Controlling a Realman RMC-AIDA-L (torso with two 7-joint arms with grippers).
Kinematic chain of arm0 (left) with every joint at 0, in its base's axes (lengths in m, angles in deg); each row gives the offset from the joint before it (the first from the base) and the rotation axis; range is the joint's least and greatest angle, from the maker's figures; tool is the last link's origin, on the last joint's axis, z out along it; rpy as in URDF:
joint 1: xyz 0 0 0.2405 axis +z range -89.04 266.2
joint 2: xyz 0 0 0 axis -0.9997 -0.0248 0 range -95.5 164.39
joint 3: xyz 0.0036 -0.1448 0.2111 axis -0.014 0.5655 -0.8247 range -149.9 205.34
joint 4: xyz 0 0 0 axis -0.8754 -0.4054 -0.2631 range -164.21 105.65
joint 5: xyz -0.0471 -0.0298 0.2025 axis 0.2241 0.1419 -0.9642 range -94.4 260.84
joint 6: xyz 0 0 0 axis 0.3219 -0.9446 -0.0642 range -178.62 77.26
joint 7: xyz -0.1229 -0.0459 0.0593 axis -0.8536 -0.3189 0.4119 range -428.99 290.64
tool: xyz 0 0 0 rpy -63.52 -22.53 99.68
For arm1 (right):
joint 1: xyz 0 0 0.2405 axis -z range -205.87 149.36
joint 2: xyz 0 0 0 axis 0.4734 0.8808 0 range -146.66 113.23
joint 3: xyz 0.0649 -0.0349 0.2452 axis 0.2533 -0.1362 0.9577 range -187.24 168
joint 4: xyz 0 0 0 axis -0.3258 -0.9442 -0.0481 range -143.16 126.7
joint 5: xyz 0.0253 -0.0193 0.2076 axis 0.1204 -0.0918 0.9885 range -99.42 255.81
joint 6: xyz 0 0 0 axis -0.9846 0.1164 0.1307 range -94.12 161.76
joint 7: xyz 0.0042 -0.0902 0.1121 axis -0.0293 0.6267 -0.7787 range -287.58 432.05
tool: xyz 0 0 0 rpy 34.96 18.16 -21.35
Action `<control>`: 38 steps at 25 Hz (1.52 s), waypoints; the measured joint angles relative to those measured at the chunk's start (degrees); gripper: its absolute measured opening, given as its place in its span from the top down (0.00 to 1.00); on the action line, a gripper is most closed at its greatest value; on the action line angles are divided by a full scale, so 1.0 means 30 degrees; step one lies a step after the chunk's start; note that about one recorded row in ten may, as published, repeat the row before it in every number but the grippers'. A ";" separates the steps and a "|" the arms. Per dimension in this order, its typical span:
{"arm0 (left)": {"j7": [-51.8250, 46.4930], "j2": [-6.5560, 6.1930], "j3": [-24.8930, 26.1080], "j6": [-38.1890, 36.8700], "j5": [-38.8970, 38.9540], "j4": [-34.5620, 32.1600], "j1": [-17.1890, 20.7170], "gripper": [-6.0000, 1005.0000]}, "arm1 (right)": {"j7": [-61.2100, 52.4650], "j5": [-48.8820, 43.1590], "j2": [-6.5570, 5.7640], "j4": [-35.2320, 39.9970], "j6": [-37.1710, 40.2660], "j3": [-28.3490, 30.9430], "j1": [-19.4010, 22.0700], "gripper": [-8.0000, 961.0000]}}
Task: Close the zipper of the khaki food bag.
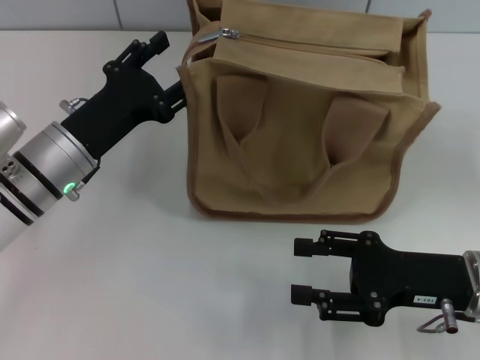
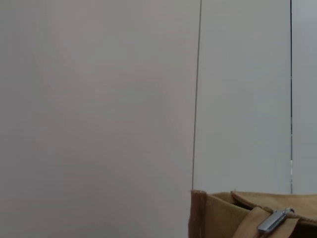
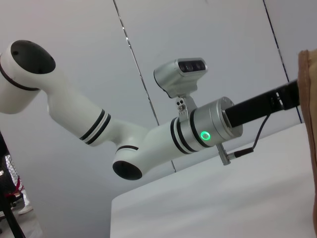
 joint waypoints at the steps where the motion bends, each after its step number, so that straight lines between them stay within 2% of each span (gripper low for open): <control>1: 0.0115 0.0003 0.0033 0.0036 0.0025 0.0059 -0.0006 0.26 | 0.0000 0.0000 0.0000 -0.0021 0.0024 0.0001 -0.0003 0.28; 6: 0.0091 0.0002 0.0108 -0.0160 0.0075 0.0214 -0.0104 0.26 | -0.0001 0.0003 0.0001 -0.0172 0.0110 0.0001 -0.0058 0.28; 10: 0.0139 0.0005 0.1164 -0.0418 0.0073 0.0817 -0.0245 0.27 | -0.0065 0.0176 0.0000 -0.0185 0.0231 0.0001 -0.0059 0.28; 16: 0.0138 0.0004 0.1163 -0.0594 -0.0049 0.0930 -0.0304 0.27 | -0.0164 0.0226 -0.0028 -0.0412 0.0448 0.0000 -0.0120 0.28; 20: 0.0138 0.0001 0.1188 -0.0605 -0.0059 0.1019 -0.0368 0.36 | -0.0199 0.0289 -0.0037 -0.0407 0.0959 0.0000 -0.0120 0.28; 27: 0.0246 0.0002 0.1159 -0.1652 -0.0071 0.1265 -0.0558 0.51 | -0.2326 0.1381 -0.0117 0.0780 0.4774 0.0077 0.0105 0.28; 33: 0.1915 0.0002 0.1135 -0.3376 -0.0199 0.1617 -0.0705 0.74 | -0.3311 0.2598 -0.0119 0.1293 0.5481 0.0631 0.0326 0.28; 38: 0.2346 0.0004 0.1112 -0.3552 -0.1423 0.1712 -0.1000 0.82 | -0.4791 0.4264 -0.0119 0.1258 0.5473 0.1052 0.0303 0.28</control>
